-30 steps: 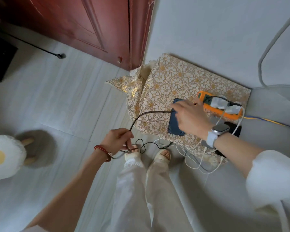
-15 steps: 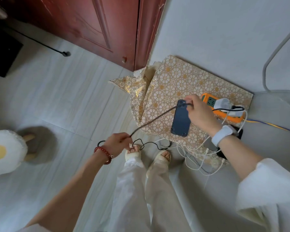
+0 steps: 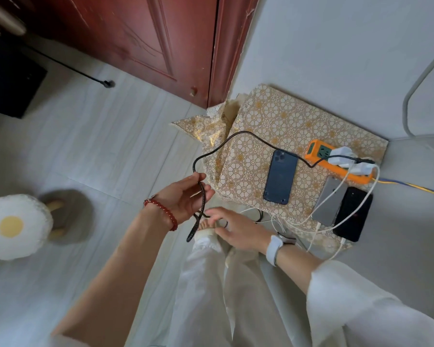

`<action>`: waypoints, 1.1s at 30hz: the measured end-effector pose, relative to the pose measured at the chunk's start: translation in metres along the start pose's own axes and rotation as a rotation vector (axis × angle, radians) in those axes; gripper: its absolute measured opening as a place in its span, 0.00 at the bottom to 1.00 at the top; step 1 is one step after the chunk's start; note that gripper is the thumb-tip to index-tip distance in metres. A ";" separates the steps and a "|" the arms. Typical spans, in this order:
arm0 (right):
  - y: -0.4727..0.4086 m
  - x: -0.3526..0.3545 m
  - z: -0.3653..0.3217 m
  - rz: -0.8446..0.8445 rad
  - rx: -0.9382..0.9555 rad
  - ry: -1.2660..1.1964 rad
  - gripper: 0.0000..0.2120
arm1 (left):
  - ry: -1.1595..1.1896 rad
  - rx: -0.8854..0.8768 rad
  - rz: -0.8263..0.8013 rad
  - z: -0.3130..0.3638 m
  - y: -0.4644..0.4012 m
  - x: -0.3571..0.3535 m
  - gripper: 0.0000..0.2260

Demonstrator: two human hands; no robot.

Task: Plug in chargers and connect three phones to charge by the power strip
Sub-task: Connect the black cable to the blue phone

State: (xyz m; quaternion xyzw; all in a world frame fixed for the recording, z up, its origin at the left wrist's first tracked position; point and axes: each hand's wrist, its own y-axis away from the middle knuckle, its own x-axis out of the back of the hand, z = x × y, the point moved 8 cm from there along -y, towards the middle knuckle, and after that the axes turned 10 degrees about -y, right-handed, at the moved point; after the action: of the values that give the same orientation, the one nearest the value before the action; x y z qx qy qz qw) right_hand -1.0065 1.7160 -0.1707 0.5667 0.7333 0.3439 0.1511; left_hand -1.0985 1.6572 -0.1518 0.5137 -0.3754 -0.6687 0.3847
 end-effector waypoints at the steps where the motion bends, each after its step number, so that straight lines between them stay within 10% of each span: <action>1: -0.004 -0.003 0.004 -0.004 -0.015 -0.002 0.23 | 0.030 0.018 -0.032 0.001 0.001 0.000 0.11; 5: -0.019 -0.003 0.008 0.075 -0.073 -0.020 0.31 | 0.099 0.108 -0.170 -0.002 0.008 -0.005 0.10; 8: -0.030 -0.007 0.004 0.000 -0.071 0.056 0.12 | 0.099 0.086 -0.200 -0.001 0.008 -0.005 0.09; 12: -0.018 0.007 0.010 0.014 -0.191 -0.153 0.13 | 0.145 -0.147 0.038 0.023 -0.006 0.034 0.11; 15: -0.001 0.032 0.017 0.146 -0.289 -0.665 0.09 | -0.276 -0.133 0.226 0.010 -0.011 0.065 0.12; 20: -0.009 0.073 -0.013 0.206 -0.166 -1.054 0.07 | -0.949 -0.093 -0.116 -0.049 -0.011 0.019 0.22; 23: -0.013 0.093 -0.019 0.339 -0.072 -1.098 0.09 | -1.161 -0.265 -0.141 -0.051 -0.010 -0.012 0.09; 33: 0.014 0.002 0.010 -0.026 -0.203 -0.314 0.16 | 0.154 -0.505 0.225 0.062 0.009 0.056 0.13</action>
State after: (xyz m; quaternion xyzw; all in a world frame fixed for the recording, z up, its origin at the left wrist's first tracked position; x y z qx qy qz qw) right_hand -0.9914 1.7231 -0.1680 0.5858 0.6695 0.3213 0.3245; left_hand -1.1672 1.6098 -0.1541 0.4062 -0.2215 -0.6531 0.5995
